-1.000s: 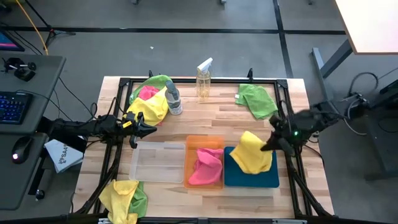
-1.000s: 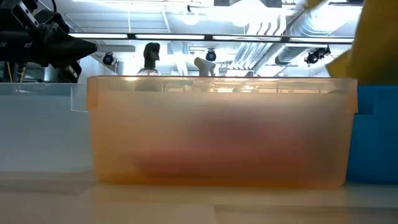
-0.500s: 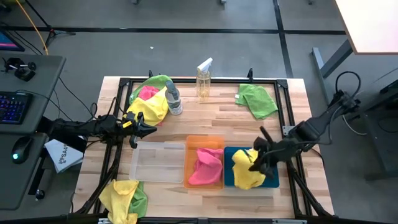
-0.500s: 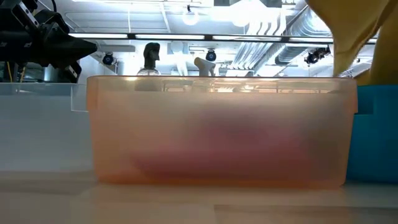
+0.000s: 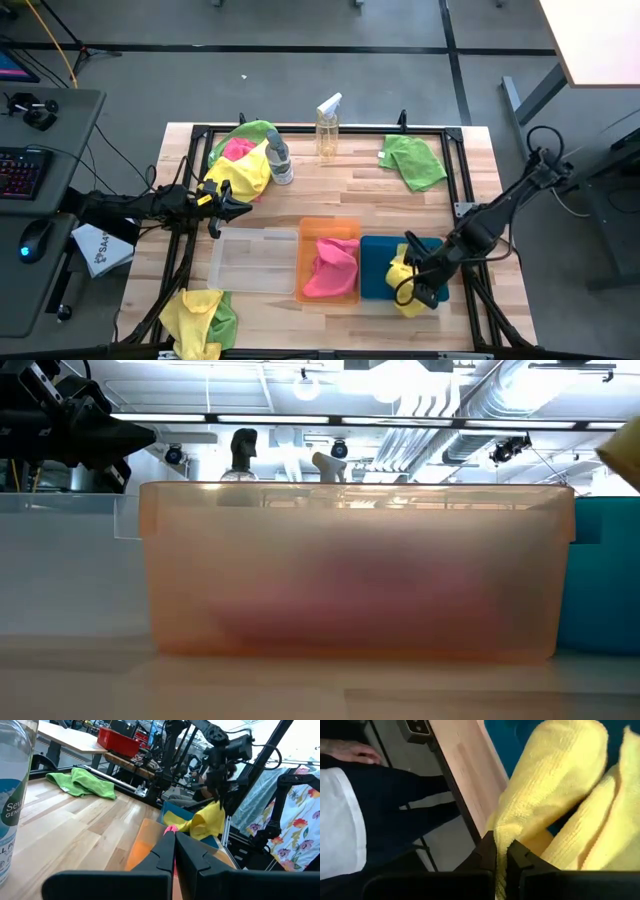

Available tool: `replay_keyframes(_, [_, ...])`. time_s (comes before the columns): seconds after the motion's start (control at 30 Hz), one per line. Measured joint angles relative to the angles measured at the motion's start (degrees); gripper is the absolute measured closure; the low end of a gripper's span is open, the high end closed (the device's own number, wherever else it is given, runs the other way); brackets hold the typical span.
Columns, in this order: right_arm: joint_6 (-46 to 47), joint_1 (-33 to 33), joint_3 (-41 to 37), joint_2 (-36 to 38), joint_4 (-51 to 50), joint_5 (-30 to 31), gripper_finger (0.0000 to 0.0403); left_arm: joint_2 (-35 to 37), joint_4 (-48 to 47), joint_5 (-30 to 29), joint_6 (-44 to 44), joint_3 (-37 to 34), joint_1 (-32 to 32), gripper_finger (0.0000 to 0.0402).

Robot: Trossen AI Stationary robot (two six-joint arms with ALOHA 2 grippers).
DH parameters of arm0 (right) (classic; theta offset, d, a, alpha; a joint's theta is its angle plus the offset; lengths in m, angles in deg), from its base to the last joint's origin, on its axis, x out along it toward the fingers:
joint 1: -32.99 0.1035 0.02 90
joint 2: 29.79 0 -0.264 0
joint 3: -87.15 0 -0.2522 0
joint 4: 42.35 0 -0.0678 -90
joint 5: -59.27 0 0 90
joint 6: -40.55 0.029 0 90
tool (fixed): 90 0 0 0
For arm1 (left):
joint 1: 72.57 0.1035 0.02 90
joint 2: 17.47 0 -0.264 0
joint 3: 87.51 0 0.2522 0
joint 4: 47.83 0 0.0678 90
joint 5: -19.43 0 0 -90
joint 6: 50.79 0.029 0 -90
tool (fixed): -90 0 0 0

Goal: Sort microfiber towel by color & place in baskets
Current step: Put the top right yellow towel into the blue bin

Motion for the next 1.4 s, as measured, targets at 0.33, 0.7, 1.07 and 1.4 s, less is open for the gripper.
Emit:
replay_keyframes(0.33, [4.6,-5.5,-1.9,1.3,-3.9,15.7,0.0403,0.0,0.0,0.0,0.0,0.0,0.0,0.0402])
replay_keyframes(0.7, [7.3,-10.3,-12.0,1.2,4.6,13.9,0.0403,0.0,0.0,0.0,0.0,0.0,0.0,0.0402])
replay_keyframes(1.07, [5.9,-10.9,-15.8,1.2,11.6,6.4,0.0291,0.0,0.0,0.0,0.0,0.0,0.0,0.0401])
replay_keyframes(1.4, [-10.4,-15.2,-0.2,1.3,-6.3,3.5,0.0137,0.0,0.0,0.0,0.0,0.0,0.0,0.0401])
